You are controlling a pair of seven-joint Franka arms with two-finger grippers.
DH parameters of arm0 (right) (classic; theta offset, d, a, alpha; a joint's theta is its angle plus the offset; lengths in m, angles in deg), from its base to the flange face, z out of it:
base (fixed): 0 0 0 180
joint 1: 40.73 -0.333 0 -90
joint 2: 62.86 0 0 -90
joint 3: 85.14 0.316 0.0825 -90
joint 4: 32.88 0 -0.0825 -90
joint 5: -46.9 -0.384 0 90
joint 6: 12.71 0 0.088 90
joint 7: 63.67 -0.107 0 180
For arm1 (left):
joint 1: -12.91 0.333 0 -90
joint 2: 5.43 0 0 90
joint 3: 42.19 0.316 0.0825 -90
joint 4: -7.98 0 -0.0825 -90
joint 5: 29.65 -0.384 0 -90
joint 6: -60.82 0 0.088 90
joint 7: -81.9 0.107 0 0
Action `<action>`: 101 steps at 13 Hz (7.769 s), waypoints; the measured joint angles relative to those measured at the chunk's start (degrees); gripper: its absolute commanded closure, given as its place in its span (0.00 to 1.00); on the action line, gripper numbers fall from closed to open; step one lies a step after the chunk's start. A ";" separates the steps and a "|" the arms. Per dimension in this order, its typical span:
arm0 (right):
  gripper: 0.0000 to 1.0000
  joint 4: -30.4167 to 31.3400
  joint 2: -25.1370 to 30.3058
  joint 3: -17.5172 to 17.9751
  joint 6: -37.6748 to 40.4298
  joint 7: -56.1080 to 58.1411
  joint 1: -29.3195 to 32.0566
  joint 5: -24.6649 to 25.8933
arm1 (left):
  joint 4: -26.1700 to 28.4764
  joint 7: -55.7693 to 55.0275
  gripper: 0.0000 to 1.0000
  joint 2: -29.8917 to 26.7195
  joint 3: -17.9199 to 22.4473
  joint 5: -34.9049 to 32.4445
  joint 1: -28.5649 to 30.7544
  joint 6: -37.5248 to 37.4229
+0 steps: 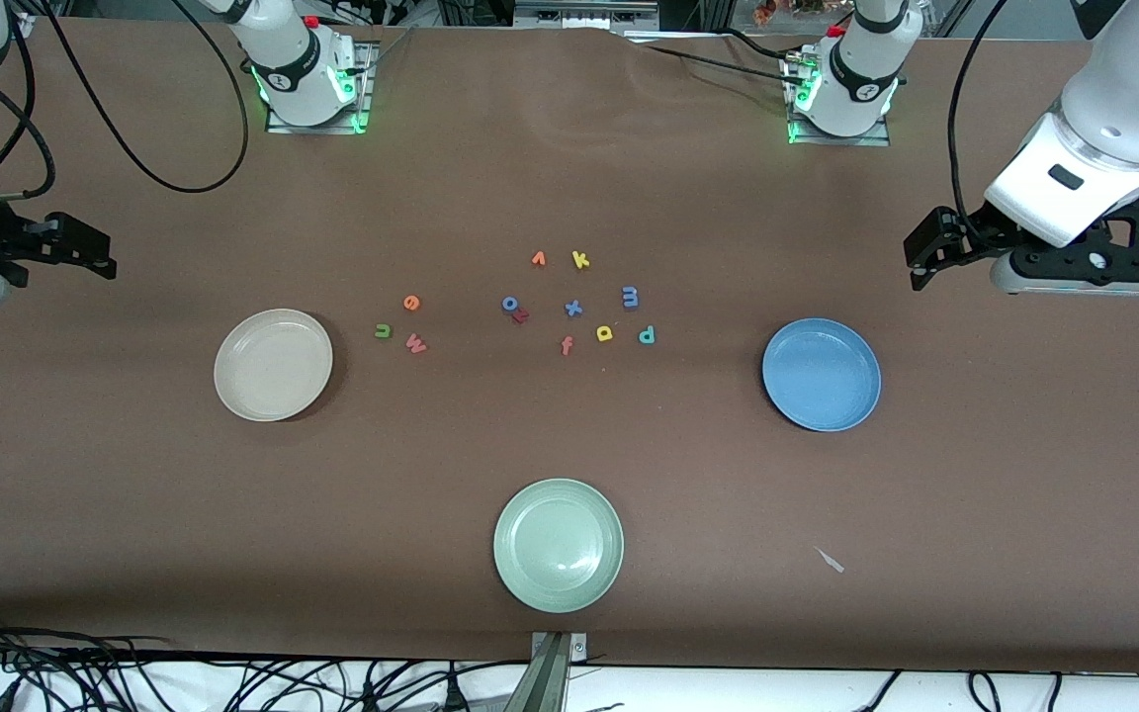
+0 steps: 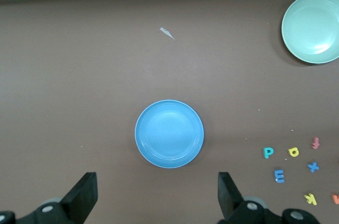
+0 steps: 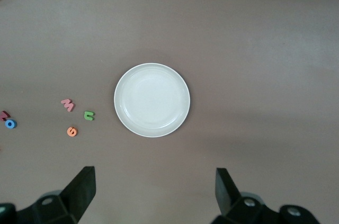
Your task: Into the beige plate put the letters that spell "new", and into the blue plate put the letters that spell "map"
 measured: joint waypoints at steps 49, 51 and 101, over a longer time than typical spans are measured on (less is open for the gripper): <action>0.00 0.00 0.00 0.04 -0.05 -0.03 -1.64 0.00 | 9.30 1.80 0.00 -6.74 -0.74 3.45 3.94 -0.11; 0.00 0.00 0.00 0.05 -0.05 -0.03 -1.64 0.00 | 9.30 1.80 0.00 -6.74 -0.74 3.45 3.94 -0.11; 0.01 0.14 -3.85 0.42 0.44 -0.03 -3.00 -0.17 | 12.89 -9.28 0.00 23.40 -10.85 3.79 -10.29 16.76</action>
